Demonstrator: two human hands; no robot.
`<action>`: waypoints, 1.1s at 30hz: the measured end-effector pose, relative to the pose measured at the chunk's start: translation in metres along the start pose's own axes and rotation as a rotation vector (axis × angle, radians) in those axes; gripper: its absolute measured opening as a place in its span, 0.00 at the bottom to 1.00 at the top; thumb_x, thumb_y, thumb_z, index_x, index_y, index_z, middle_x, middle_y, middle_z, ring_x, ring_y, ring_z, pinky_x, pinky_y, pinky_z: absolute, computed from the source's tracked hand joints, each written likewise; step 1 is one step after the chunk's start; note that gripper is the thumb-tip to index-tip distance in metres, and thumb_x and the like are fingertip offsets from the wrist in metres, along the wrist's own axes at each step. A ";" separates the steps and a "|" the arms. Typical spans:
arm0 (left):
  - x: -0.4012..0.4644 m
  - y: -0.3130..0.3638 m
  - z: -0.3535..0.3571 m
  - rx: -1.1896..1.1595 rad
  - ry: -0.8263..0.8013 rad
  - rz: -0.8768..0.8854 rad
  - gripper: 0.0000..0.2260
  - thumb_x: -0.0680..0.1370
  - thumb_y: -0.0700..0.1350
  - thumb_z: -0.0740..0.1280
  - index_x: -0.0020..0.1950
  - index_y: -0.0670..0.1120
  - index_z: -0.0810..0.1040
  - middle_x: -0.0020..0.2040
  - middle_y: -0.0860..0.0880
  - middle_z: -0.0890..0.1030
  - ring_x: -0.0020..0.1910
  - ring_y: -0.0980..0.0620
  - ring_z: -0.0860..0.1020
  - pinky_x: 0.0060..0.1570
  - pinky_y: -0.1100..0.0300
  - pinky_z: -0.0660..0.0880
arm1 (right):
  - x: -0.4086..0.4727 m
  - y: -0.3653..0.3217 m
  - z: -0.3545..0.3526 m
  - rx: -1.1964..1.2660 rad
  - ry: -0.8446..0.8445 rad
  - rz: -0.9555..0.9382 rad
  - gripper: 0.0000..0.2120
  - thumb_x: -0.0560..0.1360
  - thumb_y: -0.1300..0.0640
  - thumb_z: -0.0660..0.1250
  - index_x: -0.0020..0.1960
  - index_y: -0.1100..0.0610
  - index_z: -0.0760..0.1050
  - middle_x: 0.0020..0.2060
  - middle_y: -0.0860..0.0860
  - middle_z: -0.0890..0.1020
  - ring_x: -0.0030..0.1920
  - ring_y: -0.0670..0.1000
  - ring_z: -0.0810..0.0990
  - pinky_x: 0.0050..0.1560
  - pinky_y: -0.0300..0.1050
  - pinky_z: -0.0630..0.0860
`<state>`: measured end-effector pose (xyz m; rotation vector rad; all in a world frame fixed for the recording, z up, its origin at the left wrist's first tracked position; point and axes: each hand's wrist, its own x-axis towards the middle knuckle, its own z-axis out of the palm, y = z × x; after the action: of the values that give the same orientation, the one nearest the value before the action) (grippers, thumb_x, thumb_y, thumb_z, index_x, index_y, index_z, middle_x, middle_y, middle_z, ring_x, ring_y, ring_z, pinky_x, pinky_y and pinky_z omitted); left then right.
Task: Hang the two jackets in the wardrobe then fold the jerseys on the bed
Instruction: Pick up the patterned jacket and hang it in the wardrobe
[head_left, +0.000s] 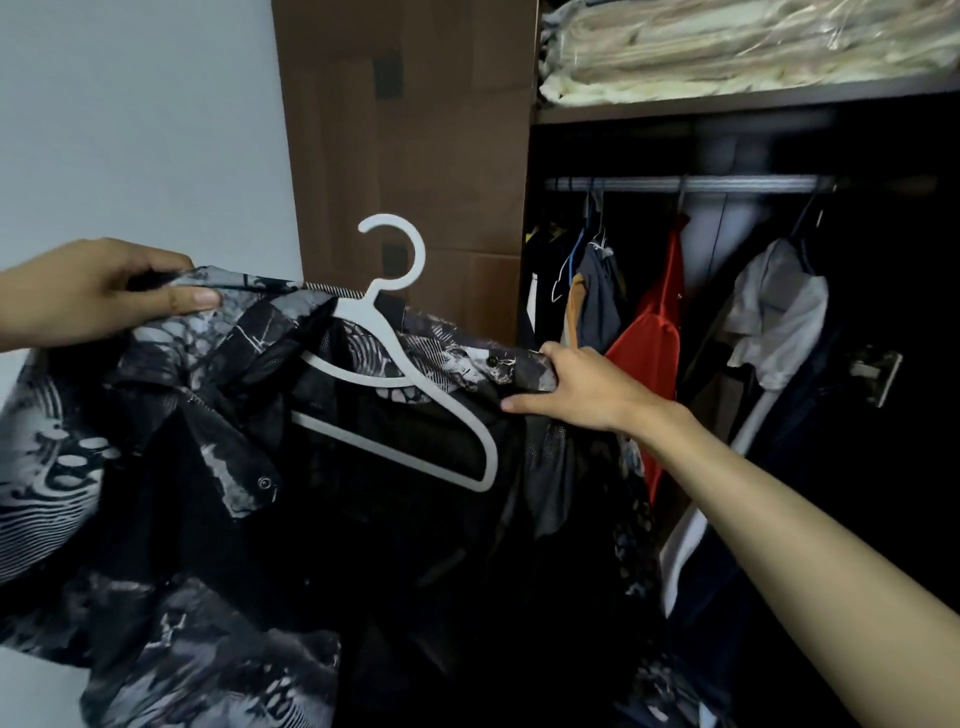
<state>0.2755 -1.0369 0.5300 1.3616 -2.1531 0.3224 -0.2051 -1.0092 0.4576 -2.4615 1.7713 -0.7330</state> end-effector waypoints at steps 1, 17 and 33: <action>-0.001 0.000 0.004 0.012 0.016 -0.003 0.09 0.78 0.61 0.68 0.48 0.57 0.82 0.36 0.57 0.81 0.36 0.56 0.79 0.40 0.59 0.75 | 0.001 0.000 -0.001 -0.084 -0.023 -0.013 0.29 0.69 0.32 0.74 0.48 0.56 0.70 0.36 0.48 0.78 0.37 0.51 0.79 0.34 0.47 0.70; -0.022 0.060 0.029 -0.240 0.017 -0.123 0.34 0.69 0.76 0.60 0.39 0.44 0.77 0.28 0.45 0.75 0.27 0.51 0.71 0.32 0.54 0.69 | 0.012 -0.011 0.004 0.481 -0.057 0.231 0.42 0.57 0.23 0.76 0.43 0.63 0.77 0.33 0.58 0.75 0.36 0.60 0.80 0.40 0.54 0.74; -0.025 0.131 0.120 -0.177 0.188 -0.289 0.27 0.79 0.64 0.62 0.37 0.40 0.70 0.32 0.43 0.75 0.33 0.42 0.75 0.33 0.53 0.66 | -0.027 -0.076 0.028 0.620 -0.305 0.309 0.12 0.77 0.62 0.72 0.55 0.59 0.70 0.51 0.62 0.76 0.41 0.54 0.80 0.37 0.44 0.74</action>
<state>0.1275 -1.0170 0.4305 1.4535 -1.7596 0.1367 -0.1336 -0.9647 0.4440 -1.7427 1.4731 -0.6961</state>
